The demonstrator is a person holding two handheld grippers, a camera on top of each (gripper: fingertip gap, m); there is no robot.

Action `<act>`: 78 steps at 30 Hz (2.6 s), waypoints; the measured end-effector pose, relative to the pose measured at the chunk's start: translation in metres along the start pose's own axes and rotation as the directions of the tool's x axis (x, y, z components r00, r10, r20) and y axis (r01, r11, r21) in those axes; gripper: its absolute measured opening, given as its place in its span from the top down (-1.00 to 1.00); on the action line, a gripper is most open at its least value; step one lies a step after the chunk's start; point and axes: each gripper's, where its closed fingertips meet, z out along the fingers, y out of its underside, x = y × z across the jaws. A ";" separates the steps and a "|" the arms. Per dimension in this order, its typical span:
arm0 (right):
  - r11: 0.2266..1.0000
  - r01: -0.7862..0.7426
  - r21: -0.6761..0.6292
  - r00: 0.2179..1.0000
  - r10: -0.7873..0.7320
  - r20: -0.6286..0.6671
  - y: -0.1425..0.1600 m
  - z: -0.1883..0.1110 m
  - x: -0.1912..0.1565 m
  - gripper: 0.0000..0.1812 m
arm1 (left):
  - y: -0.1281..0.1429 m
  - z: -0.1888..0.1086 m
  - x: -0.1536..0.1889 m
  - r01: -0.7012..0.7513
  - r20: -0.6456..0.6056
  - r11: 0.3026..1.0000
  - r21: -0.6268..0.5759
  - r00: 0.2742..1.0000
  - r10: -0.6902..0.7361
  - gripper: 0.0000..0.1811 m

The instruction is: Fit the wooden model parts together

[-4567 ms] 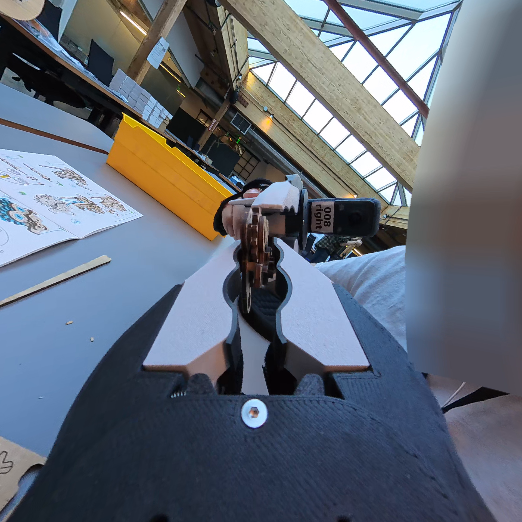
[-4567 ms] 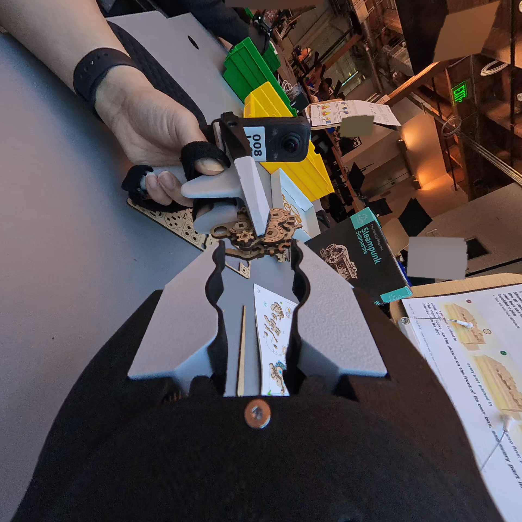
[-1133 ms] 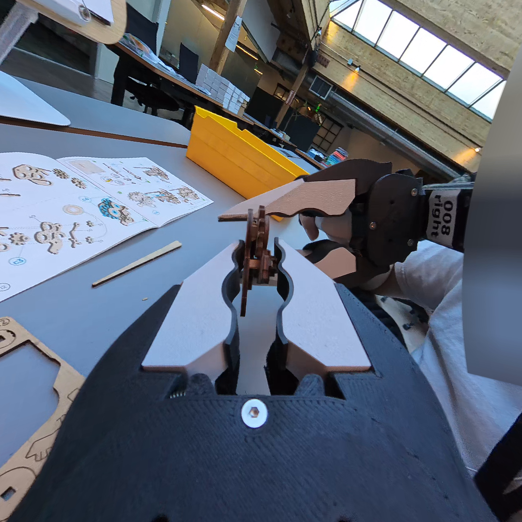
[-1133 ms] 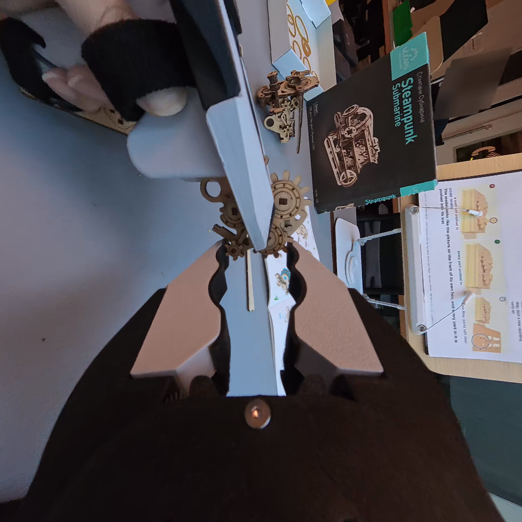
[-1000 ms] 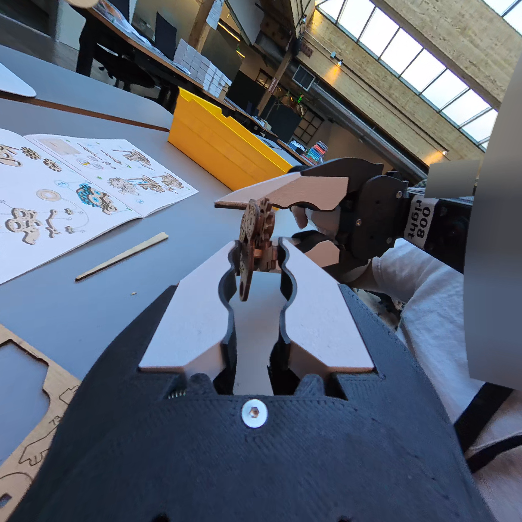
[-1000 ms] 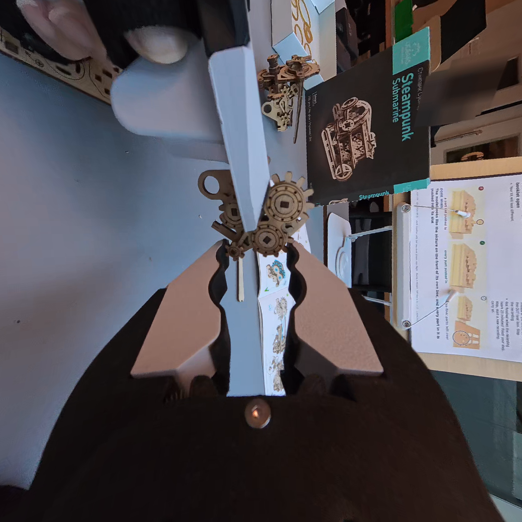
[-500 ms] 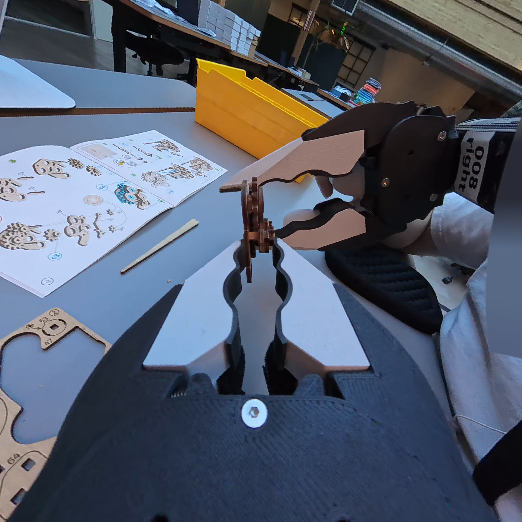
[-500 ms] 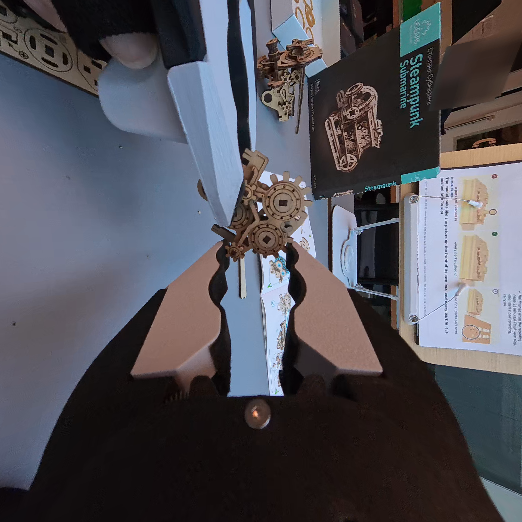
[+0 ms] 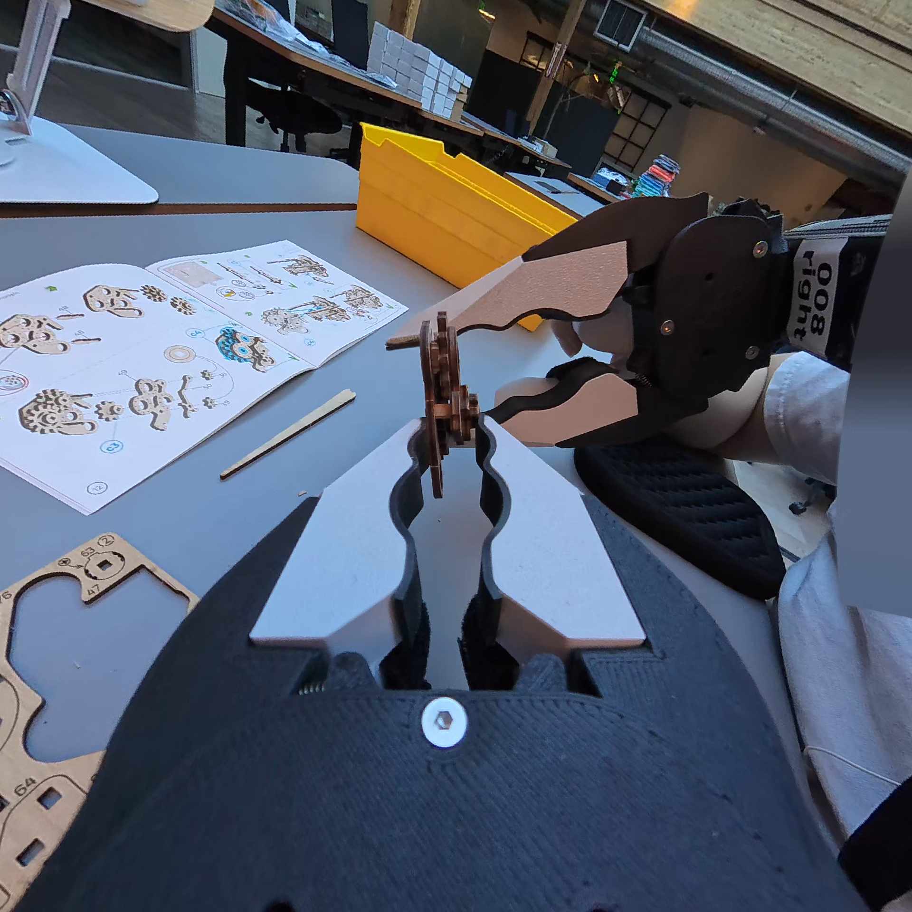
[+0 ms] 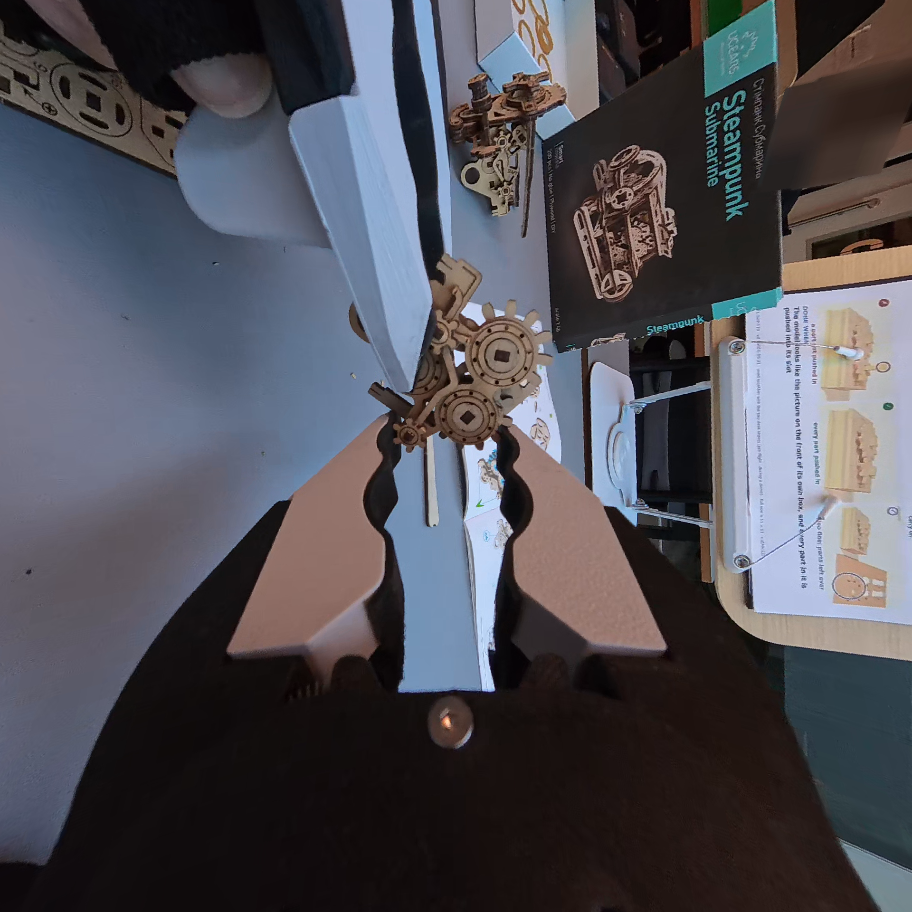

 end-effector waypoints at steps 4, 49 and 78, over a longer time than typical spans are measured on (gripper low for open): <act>1.000 -0.004 -0.004 1.000 0.004 0.009 0.001 0.001 -0.001 0.57 | 0.001 0.001 0.000 0.002 0.005 1.000 -0.002 1.000 -0.002 0.83; 0.586 -0.738 0.336 0.657 0.506 0.560 -0.032 -0.009 -0.003 0.66 | -0.013 -0.004 0.004 0.214 -0.113 0.971 0.109 0.973 -0.201 0.82; 0.559 -0.829 0.037 0.281 0.358 0.891 -0.031 -0.036 -0.032 0.71 | -0.013 -0.021 0.023 -0.700 0.063 0.711 -0.061 0.708 0.703 0.61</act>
